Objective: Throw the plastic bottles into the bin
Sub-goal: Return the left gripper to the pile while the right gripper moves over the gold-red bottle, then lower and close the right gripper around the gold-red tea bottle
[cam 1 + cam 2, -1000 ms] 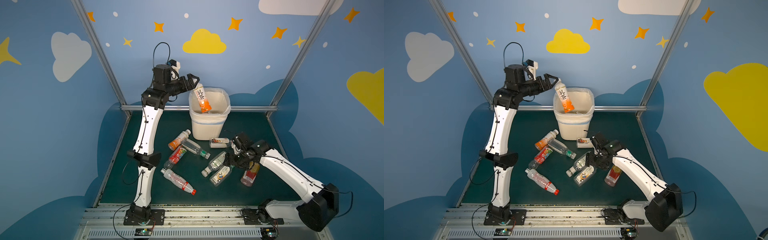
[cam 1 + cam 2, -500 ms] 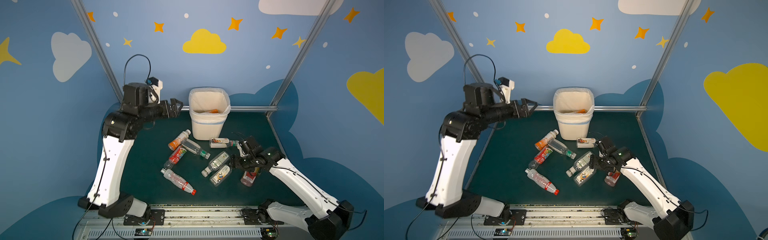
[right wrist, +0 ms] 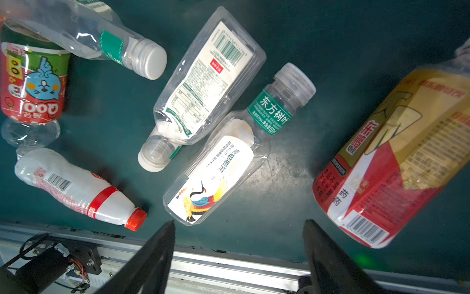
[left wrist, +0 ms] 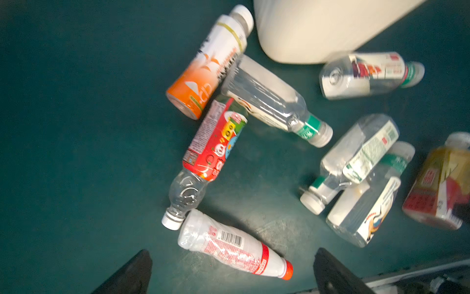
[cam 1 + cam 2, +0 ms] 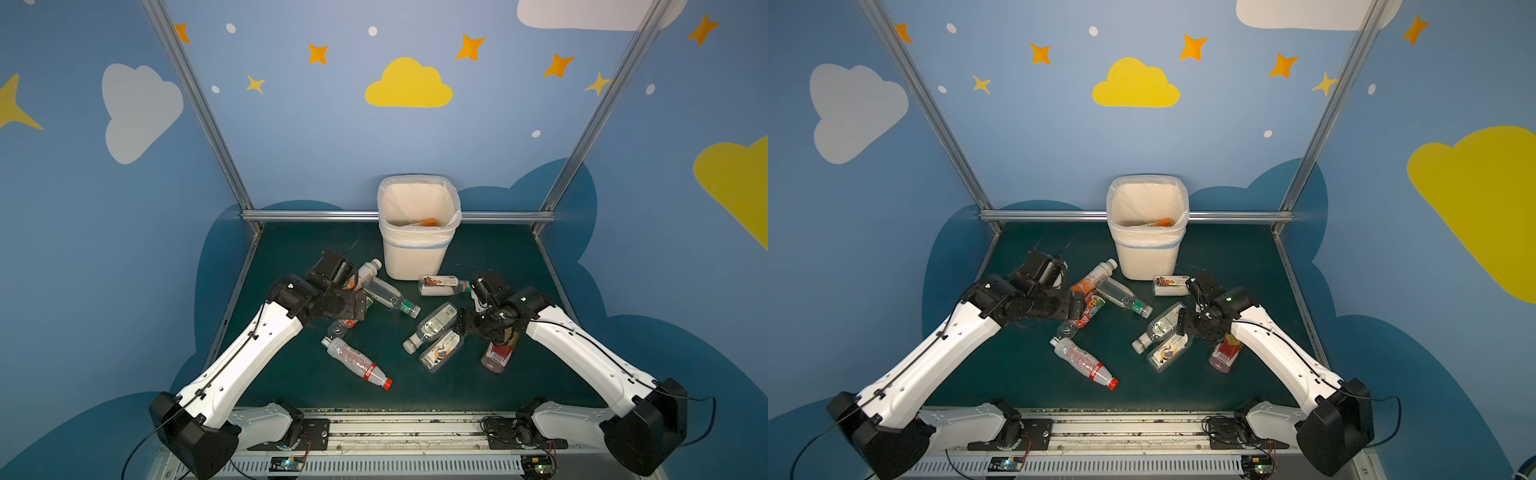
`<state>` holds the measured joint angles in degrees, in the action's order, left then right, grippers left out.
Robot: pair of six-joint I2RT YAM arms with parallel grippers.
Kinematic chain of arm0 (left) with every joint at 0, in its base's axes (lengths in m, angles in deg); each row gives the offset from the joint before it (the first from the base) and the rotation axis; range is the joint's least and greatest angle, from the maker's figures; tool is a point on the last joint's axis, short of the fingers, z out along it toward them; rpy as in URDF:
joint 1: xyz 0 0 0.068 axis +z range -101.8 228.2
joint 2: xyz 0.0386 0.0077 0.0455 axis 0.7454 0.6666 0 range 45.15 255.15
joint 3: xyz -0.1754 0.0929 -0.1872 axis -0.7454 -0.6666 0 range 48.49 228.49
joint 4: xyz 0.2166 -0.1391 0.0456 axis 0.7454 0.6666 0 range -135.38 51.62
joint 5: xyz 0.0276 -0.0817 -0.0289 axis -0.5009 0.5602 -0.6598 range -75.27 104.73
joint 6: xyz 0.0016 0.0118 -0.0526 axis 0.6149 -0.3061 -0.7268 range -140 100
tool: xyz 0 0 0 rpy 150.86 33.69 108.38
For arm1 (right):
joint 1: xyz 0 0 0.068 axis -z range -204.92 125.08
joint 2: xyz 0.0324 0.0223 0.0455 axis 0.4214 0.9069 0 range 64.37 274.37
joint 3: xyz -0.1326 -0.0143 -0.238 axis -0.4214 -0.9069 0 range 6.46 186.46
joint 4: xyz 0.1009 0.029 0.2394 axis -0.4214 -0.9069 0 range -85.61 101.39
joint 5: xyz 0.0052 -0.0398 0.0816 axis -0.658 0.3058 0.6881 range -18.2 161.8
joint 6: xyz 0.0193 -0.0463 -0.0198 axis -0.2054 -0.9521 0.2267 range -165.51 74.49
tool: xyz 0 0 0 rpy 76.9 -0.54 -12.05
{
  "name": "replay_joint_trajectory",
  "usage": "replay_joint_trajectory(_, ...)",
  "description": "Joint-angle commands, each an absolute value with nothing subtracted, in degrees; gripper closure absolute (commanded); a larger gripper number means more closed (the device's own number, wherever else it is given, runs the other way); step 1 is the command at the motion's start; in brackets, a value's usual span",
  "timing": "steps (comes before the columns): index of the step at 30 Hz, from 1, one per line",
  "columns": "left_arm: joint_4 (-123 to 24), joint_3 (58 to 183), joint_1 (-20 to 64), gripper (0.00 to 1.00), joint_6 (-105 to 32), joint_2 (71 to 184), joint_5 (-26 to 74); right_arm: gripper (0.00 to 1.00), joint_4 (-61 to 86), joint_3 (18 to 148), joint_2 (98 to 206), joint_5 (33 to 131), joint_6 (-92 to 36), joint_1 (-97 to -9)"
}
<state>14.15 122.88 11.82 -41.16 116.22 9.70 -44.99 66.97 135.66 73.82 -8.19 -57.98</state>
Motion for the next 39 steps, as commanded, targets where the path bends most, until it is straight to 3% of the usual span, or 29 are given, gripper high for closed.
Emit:
replay_joint_trajectory(1,11.51,124.28,6.61,0.0,-42.95,117.51,1.6,0.2,-46.72,67.81,135.62,74.12,-7.7,-57.5)
replay_joint_trajectory(9,8.21,125.92,5.73,0.0,-40.83,118.67,1.58,0.2,-55.04,65.23,129.42,68.65,-6.48,-52.03)
replay_joint_trajectory(19,7.26,122.84,5.75,0.0,-40.84,118.71,4.71,0.21,-56.44,55.09,116.73,73.29,-10.87,-30.67)
replay_joint_trajectory(39,9.01,121.48,6.05,0.0,-39.79,116.65,2.02,0.2,-45.51,54.47,131.87,77.57,-12.18,-25.38)
